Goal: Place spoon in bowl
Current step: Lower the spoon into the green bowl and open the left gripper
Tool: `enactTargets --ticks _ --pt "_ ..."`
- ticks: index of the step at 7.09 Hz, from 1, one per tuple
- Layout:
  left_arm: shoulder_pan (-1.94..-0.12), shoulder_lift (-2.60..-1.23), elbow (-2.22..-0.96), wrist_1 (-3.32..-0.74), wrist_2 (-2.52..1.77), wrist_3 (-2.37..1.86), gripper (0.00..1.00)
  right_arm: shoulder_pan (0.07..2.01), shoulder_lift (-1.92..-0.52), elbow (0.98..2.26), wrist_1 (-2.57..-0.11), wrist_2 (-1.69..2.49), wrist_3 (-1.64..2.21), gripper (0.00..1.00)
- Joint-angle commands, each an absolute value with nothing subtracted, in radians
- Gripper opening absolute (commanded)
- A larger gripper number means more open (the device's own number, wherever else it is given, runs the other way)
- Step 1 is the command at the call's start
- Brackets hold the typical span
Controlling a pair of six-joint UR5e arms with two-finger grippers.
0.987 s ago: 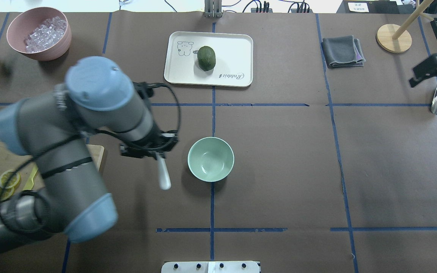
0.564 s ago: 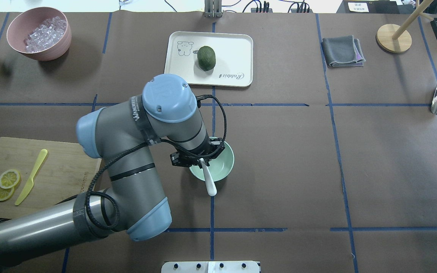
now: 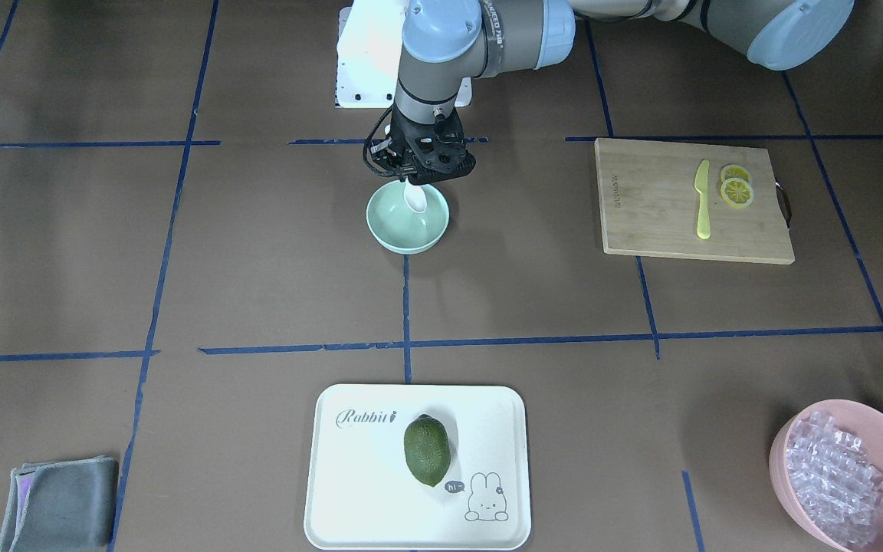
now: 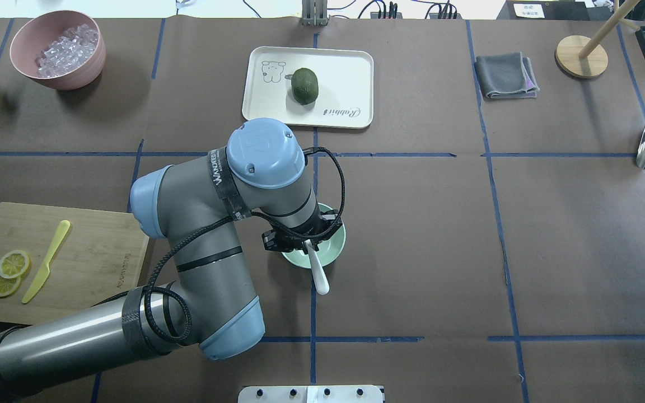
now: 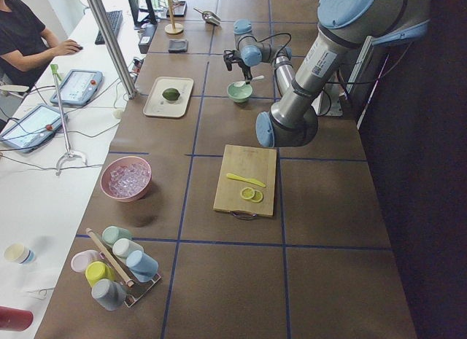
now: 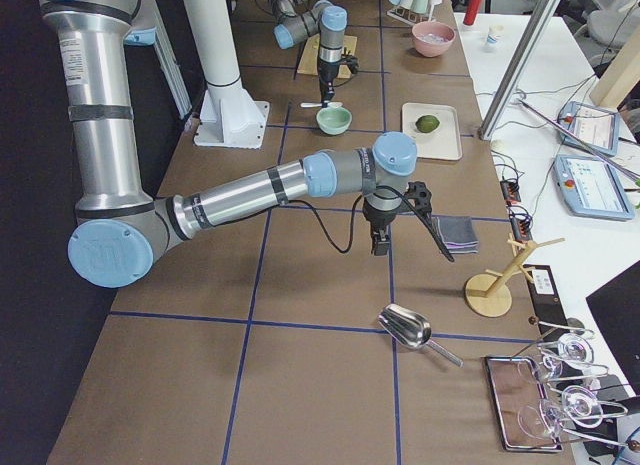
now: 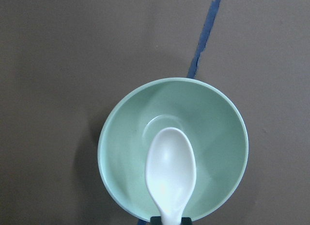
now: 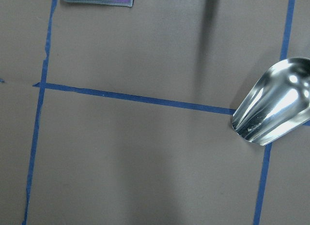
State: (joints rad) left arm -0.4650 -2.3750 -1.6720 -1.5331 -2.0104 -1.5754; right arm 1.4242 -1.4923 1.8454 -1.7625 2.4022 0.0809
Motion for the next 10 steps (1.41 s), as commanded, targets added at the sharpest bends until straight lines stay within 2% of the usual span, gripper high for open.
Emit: enactTargets --ticks 1,2,6,7,8,10 --pt "-0.465 -2.373 -1.663 -1.543 -2.010 -1.575 0.87 1.428 -1.491 1.844 -1.763 2.402 0.081 1.00" --pt "-0.465 -2.372 -1.661 -1.548 -2.010 -1.574 1.00 1.428 -1.491 1.845 -1.763 2.402 0.080 1.00" --pt "-0.498 -2.362 -1.677 -1.537 -2.013 -1.563 1.00 1.431 -1.497 1.844 -1.763 2.404 0.078 1.00" --pt "-0.537 -2.326 -1.715 -1.536 -2.020 -1.551 1.00 1.443 -1.511 1.841 -1.763 2.407 0.069 1.00" --pt "-0.581 -2.242 -1.805 -1.511 -2.049 -1.422 1.00 1.480 -1.520 1.798 -1.763 2.442 0.019 1.00" --pt "-0.736 -2.096 -1.973 -1.383 -2.144 -1.193 1.00 1.601 -1.525 1.641 -1.761 2.511 -0.204 1.00"
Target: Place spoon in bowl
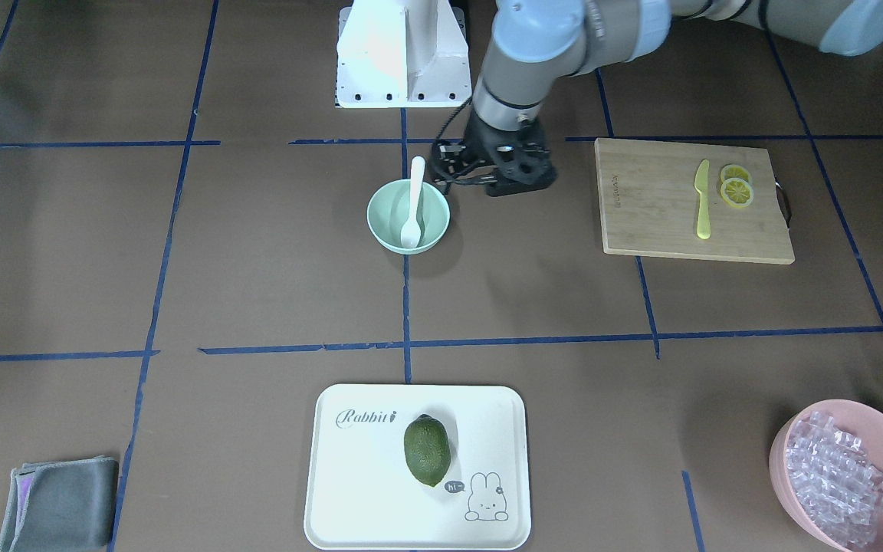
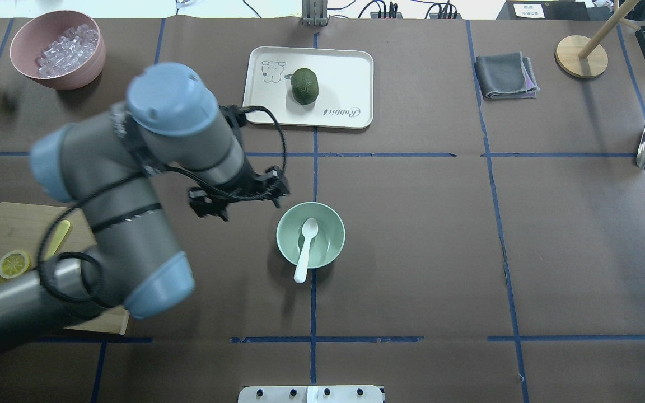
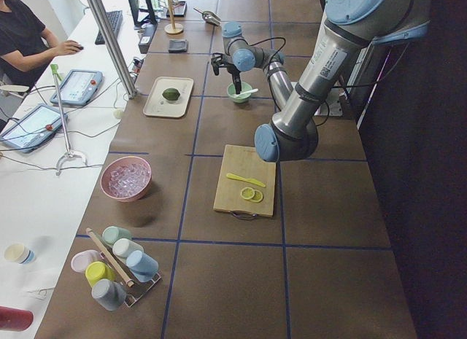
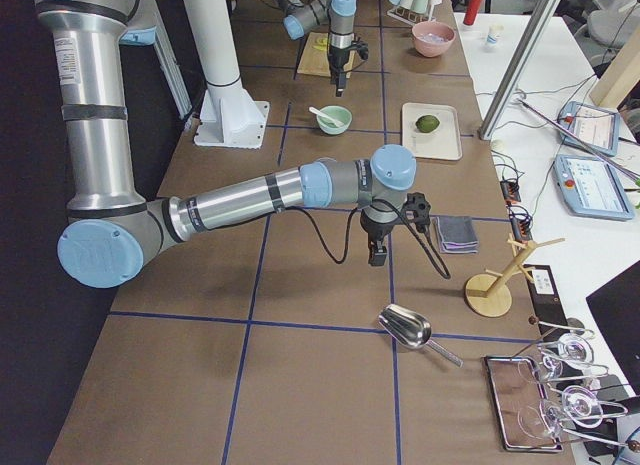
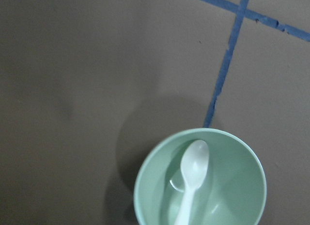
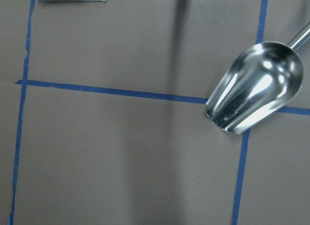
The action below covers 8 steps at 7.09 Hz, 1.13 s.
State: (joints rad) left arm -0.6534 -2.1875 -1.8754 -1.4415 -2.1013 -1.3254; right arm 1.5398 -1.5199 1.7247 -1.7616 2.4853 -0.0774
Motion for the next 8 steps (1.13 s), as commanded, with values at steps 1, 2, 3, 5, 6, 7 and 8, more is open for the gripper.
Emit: enactTargets --ticks 1,2,3,5,6,7,8 --pt "-0.806 -2.012 -2.012 -1.382 -2.167 -1.092 1.00 1.629 -1.535 1.622 -1.759 2.507 -0.222 1.00" --pt "-0.878 -1.932 -2.026 -1.384 -2.221 -0.972 1.00 1.658 -1.531 1.620 -1.737 2.499 -0.225 1.00" --pt "-0.952 -1.860 -2.029 -1.385 -2.252 -0.850 1.00 1.664 -1.535 1.606 -1.695 2.494 -0.215 1.00" --pt "-1.102 -1.696 -2.020 -1.382 -2.283 -0.545 1.00 1.664 -1.560 1.615 -1.658 2.392 -0.207 1.00" --pt "-1.200 -1.654 -1.997 -1.379 -2.281 -0.353 1.00 1.664 -1.574 1.618 -1.658 2.395 -0.204 1.00" --pt "-1.291 -1.623 -1.929 -1.382 -2.283 -0.187 1.00 1.663 -1.575 1.612 -1.657 2.393 -0.184 1.00" --pt "-1.363 -1.620 -1.836 -1.384 -2.284 -0.043 1.00 1.663 -1.577 1.612 -1.649 2.395 -0.184 1.00"
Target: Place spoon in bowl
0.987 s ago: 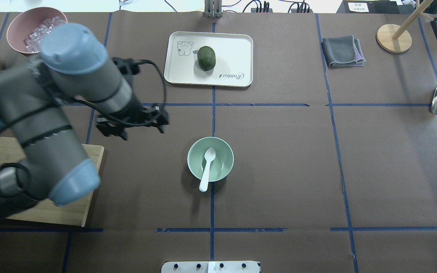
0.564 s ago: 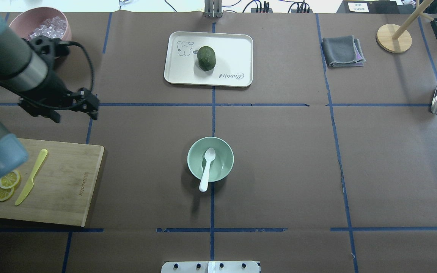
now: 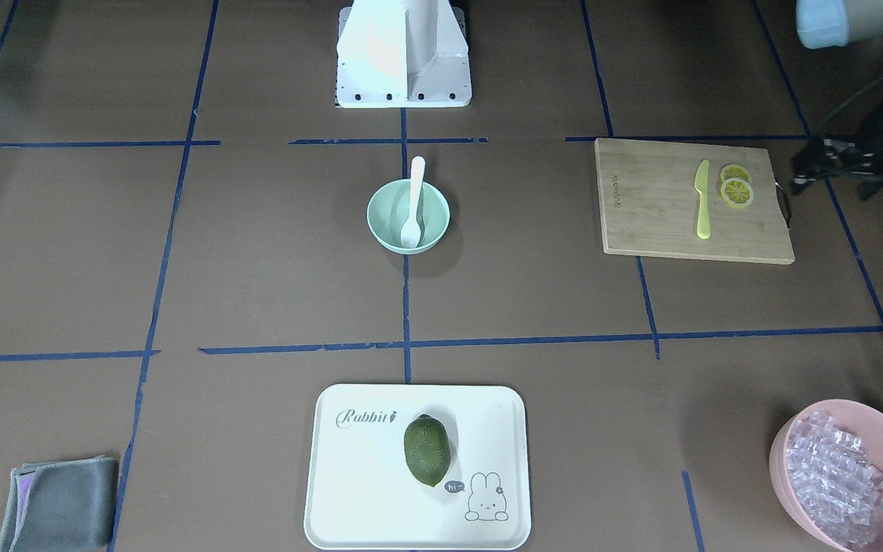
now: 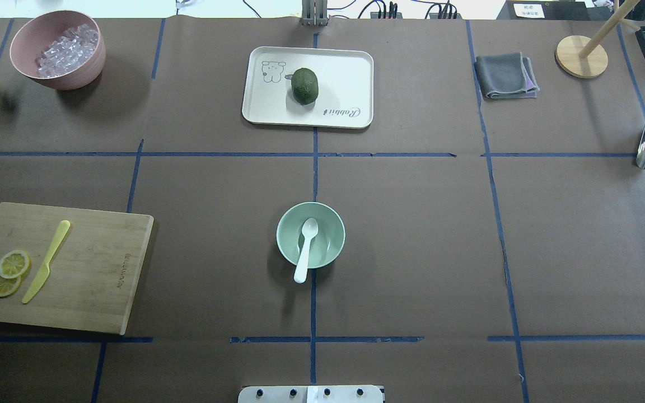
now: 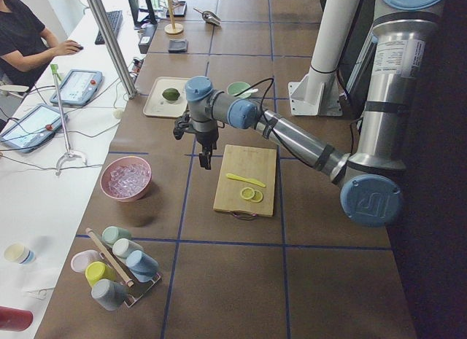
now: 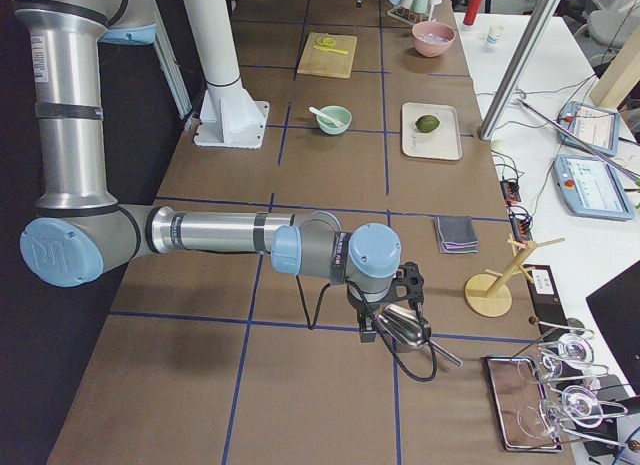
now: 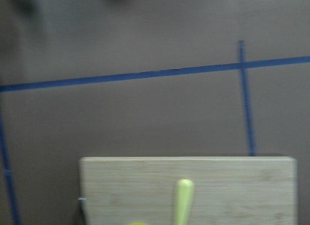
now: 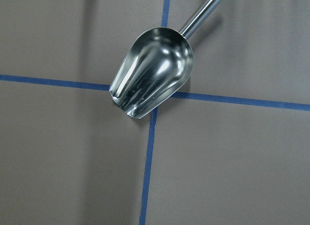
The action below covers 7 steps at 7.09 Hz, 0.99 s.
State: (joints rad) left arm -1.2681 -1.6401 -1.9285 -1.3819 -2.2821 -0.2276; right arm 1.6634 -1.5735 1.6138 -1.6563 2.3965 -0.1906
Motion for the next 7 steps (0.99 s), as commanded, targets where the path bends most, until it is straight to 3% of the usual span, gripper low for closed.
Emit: enactTargets --ticks 1,3,7 --pt "-1.443 -1.621 -1.736 -1.394 -2.286 0.106 1.00 1.663 -1.577 1.611 -1.649 2.395 -0.181 1.00" --pt "-1.554 -1.615 -1.640 -1.397 -2.330 0.256 1.00 1.663 -1.577 1.612 -1.649 2.396 -0.172 1.00" --pt "-1.571 -1.505 -1.631 -1.491 -2.388 0.249 1.00 1.663 -1.575 1.612 -1.649 2.396 -0.172 1.00"
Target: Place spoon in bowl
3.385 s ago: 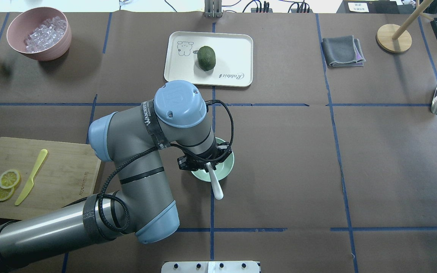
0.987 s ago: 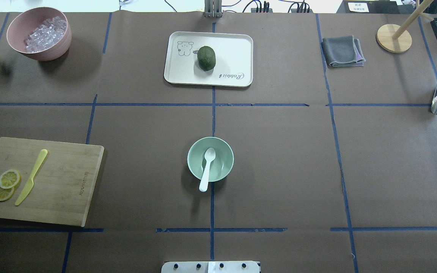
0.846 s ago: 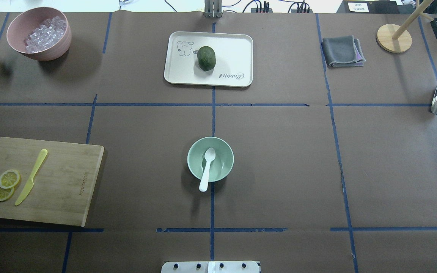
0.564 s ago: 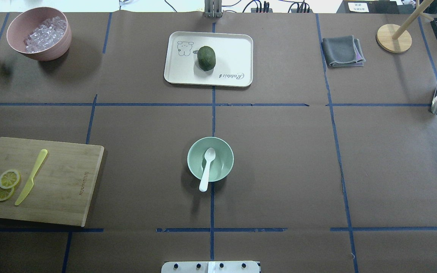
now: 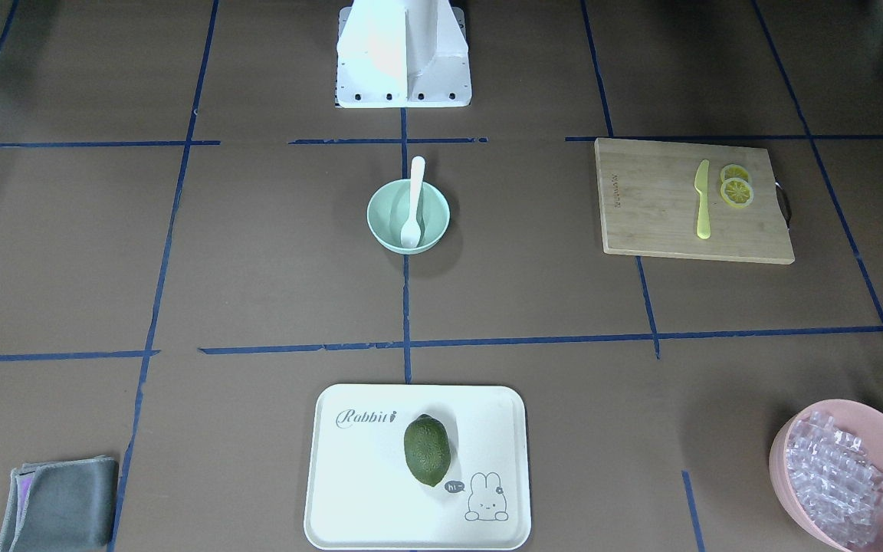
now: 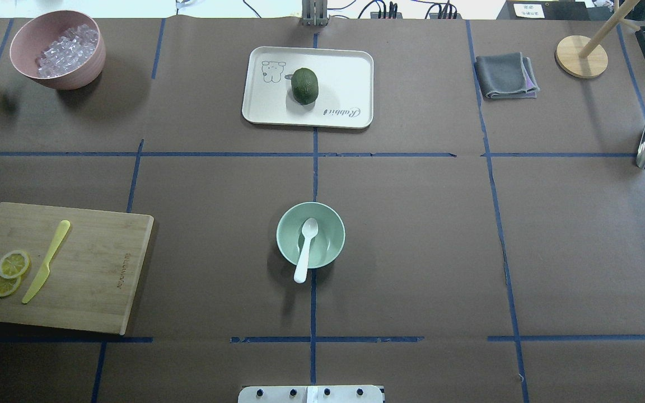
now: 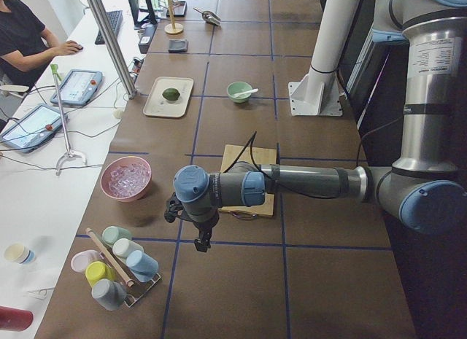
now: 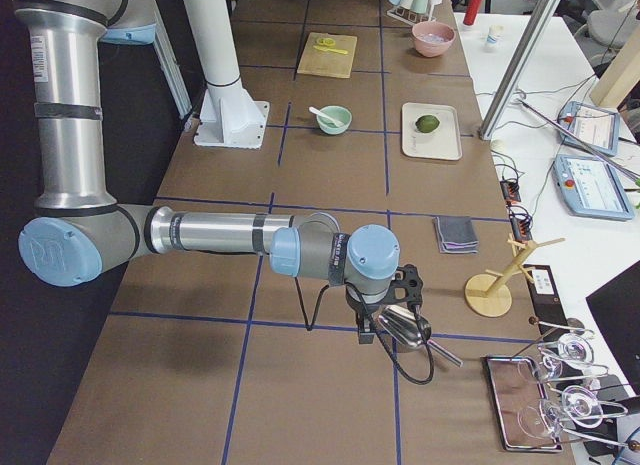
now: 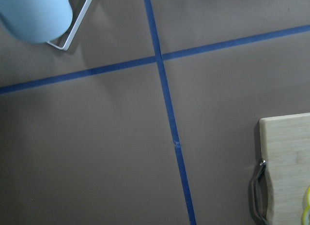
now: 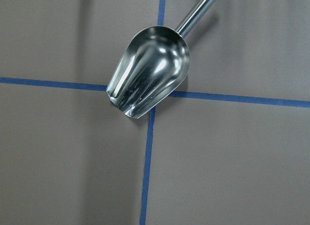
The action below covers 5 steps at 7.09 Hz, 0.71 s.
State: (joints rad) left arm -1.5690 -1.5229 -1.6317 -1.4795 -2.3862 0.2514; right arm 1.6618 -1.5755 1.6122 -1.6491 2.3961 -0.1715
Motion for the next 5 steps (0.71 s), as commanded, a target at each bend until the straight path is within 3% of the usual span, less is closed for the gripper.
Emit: enactTargets --ticks 1,5 --pt "-1.571 -1.505 -1.632 -1.491 -2.385 0.249 1.00 1.663 -1.575 1.612 -1.649 2.396 -0.172 1.00" --pt "-1.577 -1.505 -1.628 -1.488 -2.381 0.245 1.00 1.663 -1.575 1.614 -1.647 2.395 -0.172 1.00"
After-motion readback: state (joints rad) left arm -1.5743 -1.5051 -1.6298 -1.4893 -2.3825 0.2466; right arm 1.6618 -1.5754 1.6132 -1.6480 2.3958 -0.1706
